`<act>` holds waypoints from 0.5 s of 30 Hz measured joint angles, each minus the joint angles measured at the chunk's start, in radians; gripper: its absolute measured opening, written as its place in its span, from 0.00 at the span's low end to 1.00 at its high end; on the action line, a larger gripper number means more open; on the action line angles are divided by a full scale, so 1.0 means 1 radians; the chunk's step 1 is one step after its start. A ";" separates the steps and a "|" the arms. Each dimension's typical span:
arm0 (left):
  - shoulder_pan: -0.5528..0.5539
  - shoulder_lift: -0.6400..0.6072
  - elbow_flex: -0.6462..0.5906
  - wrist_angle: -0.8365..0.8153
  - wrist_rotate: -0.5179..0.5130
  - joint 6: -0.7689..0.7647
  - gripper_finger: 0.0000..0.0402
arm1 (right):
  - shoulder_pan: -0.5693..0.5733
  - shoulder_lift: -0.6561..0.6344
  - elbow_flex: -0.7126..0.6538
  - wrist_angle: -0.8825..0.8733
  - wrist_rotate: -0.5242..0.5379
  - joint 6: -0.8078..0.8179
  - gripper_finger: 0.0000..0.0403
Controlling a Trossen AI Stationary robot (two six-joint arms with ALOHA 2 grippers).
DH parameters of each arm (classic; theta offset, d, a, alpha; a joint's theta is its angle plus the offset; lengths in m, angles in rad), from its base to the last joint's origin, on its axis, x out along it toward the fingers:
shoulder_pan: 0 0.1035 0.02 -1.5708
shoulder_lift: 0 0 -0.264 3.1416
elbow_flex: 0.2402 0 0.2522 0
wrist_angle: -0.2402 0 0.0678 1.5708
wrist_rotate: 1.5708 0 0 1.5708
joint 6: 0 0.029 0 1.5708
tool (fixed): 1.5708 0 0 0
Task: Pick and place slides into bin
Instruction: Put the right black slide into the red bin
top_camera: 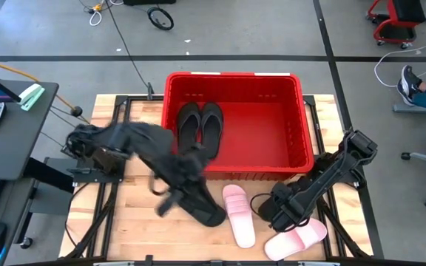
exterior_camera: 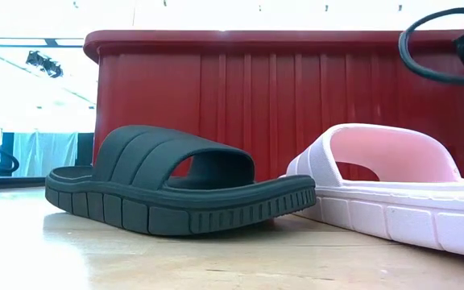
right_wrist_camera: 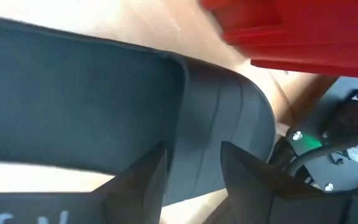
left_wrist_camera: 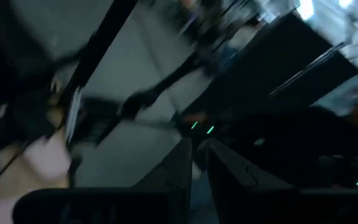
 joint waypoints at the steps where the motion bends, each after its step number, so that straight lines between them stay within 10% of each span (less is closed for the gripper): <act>1: 0.003 -0.015 0.001 0.022 0.000 0.007 0.13 | 0.000 0.000 -0.006 -0.002 0.000 0.000 0.39; 15: 0.032 -0.177 0.002 0.146 -0.112 0.228 0.08 | 0.001 0.000 -0.054 -0.072 0.052 -0.017 0.38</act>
